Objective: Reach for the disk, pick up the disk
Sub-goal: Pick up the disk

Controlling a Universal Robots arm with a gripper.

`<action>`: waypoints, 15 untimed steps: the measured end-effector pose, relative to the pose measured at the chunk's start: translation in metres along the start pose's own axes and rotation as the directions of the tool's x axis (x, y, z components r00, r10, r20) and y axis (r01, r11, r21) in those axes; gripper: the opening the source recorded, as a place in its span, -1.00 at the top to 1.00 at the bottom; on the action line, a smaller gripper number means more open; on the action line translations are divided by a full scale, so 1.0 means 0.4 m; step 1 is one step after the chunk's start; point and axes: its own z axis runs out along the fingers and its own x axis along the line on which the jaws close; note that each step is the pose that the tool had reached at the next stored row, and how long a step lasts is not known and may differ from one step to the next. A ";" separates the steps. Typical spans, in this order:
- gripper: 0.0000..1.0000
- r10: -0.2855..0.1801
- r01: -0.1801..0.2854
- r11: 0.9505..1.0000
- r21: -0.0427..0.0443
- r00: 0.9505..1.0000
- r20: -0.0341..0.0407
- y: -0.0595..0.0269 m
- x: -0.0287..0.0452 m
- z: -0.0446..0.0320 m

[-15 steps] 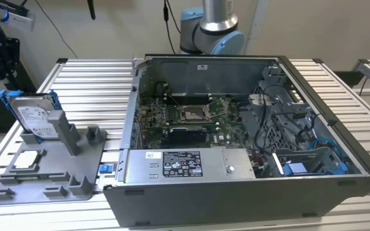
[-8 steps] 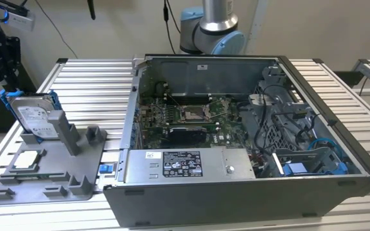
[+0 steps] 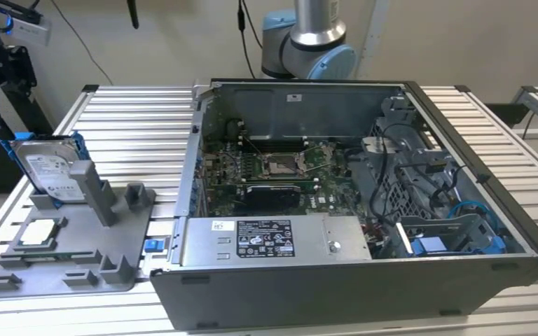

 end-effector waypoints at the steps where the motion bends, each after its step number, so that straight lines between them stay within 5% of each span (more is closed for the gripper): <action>1: -1.00 0.000 0.000 1.000 0.000 1.000 0.000 0.000 0.000 0.000; 15: -1.00 -0.056 0.056 0.998 0.006 0.998 0.002 0.004 -0.016 0.044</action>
